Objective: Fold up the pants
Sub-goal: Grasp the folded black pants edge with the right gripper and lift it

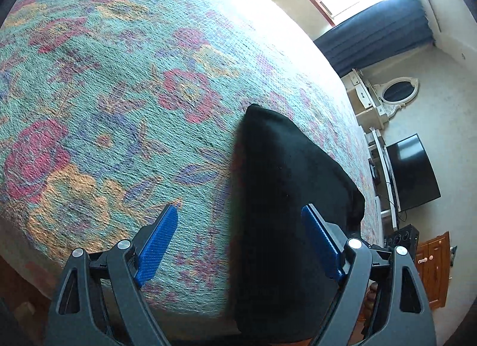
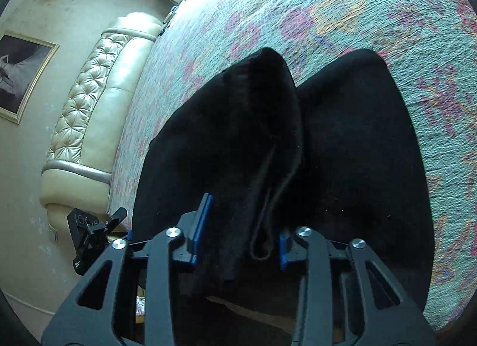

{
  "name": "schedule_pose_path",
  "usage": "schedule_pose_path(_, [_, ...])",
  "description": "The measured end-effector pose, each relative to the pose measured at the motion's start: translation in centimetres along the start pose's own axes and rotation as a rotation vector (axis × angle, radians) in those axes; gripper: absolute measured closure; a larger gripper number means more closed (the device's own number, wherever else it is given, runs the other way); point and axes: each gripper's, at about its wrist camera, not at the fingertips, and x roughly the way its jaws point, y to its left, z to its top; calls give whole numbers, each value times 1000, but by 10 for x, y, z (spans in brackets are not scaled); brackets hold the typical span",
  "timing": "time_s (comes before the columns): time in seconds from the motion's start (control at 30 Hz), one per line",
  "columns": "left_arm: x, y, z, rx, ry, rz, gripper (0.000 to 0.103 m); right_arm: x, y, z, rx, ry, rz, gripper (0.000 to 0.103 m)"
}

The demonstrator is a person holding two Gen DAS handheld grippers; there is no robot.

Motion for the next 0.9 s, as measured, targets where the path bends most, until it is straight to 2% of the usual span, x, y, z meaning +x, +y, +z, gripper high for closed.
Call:
schedule_pose_path(0.1, [9,-2,-1,-11,46,-28,20,-2,10,-3,-28,-26,-33,88])
schedule_pose_path(0.27, [13,-11,-8,18,79,-67,20,-38,34,-4,-111,-118,-41,90])
schedule_pose_path(0.4, [19,-15,-12,38,107,-86,20,-67,35,-4,-127,-176,-59,91])
schedule_pose_path(0.53, [28,-22,-19,57,125,-84,20,-74,7,-4,-64,-184,-89,91])
schedule_pose_path(0.67, [32,-24,-24,72,137,-75,20,-62,-31,-8,8,-159,-106,92])
schedule_pose_path(0.8, [35,-29,-26,94,137,-65,20,-56,-48,-7,64,-150,-34,92])
schedule_pose_path(0.9, [39,-35,-25,104,138,-59,20,-55,-53,-8,66,-151,-23,92])
